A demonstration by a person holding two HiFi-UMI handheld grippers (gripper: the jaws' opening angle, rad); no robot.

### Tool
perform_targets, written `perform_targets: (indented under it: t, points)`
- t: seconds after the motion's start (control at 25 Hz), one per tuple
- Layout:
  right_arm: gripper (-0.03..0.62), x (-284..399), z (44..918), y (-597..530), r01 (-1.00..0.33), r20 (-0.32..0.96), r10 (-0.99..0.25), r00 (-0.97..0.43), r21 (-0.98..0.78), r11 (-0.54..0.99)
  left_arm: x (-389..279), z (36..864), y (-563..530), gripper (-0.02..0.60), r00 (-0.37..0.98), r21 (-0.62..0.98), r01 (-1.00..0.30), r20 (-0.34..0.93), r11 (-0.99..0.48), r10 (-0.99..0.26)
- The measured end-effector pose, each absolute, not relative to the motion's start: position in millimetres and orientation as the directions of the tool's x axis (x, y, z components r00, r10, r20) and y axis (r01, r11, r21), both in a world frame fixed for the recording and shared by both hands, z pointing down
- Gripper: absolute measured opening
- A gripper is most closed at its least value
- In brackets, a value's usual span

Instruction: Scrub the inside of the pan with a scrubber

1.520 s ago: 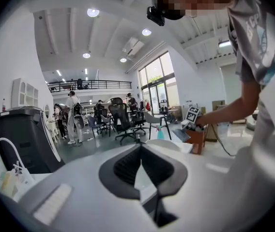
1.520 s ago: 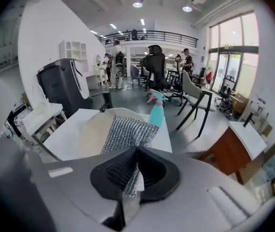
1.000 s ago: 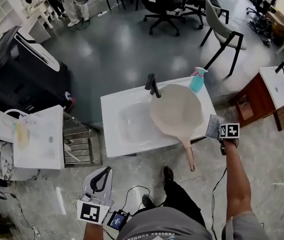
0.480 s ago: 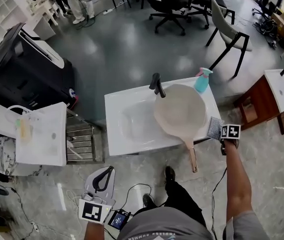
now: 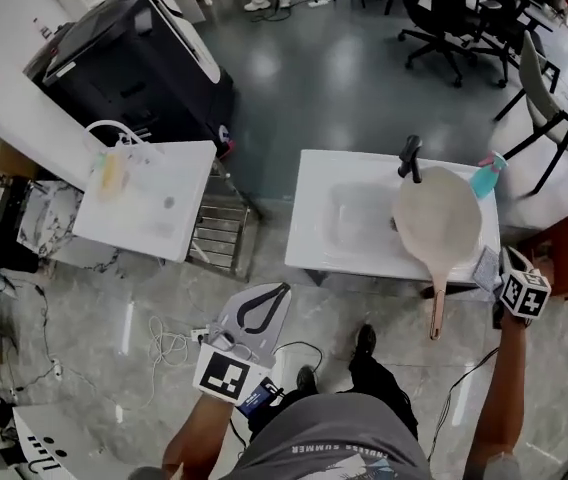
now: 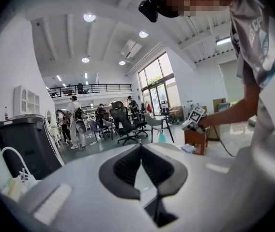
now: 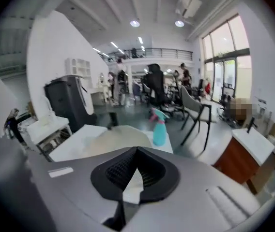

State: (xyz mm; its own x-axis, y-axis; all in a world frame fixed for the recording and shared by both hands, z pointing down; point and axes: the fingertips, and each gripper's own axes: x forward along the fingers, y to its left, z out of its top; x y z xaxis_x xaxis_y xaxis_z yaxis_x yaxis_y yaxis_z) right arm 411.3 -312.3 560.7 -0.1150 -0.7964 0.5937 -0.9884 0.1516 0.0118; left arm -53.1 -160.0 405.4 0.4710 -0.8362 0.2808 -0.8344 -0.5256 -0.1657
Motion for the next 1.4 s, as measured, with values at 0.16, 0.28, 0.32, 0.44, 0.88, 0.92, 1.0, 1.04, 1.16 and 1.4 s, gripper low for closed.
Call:
perform_targets:
  t: [0.16,0.28,0.32,0.44,0.88,0.92,1.0,1.04,1.16,1.4]
  points:
    - [-0.002,284,452,-280,-0.919,0.381,-0.855,-0.351,0.034,0.392,-81,388,-138,0.002,0.482,-0.174,-0.841,0.187,-0.512,-0.856]
    - [-0.001,200,380,-239,-0.853,0.251,-0.834,-0.492,0.054,0.520,-104,373,-117,0.002,0.488,-0.159,-0.848,0.141,-0.506,-0.861]
    - [0.000,177,359,-225,-0.834,0.218,-0.822,-0.525,0.060,0.549,-111,368,-110,0.002,0.493,-0.156,-0.847,0.129,-0.508,-0.861]
    - [0.000,124,315,-181,-0.790,0.151,-0.792,-0.592,0.084,0.607,-128,356,-86,0.002,0.511,-0.162,-0.838,0.102,-0.521,-0.854]
    - [-0.002,26,295,-51,-0.722,0.186,-0.748,-0.637,0.196,0.664,-165,349,-11,0.002,0.587,-0.129,-0.797,0.069,-0.591,-0.807]
    - [-0.002,20,296,-44,-0.724,0.187,-0.751,-0.634,0.199,0.661,-169,351,-9,0.002,0.596,-0.130,-0.790,0.067,-0.599,-0.800]
    - [-0.002,9,295,-33,-0.731,0.186,-0.760,-0.622,0.209,0.649,-179,353,-7,0.002,0.613,-0.136,-0.777,0.059,-0.614,-0.788]
    - [-0.002,5,293,-29,-0.735,0.186,-0.766,-0.616,0.214,0.643,-183,352,-5,0.002,0.619,-0.137,-0.773,0.055,-0.620,-0.784]
    - [-0.002,10,285,-17,-0.742,0.194,-0.771,-0.607,0.210,0.637,-184,347,8,0.002,0.617,-0.121,-0.775,0.066,-0.620,-0.784]
    - [-0.002,13,283,-14,-0.741,0.200,-0.769,-0.607,0.205,0.639,-185,350,14,0.002,0.600,-0.096,-0.791,0.071,-0.604,-0.797]
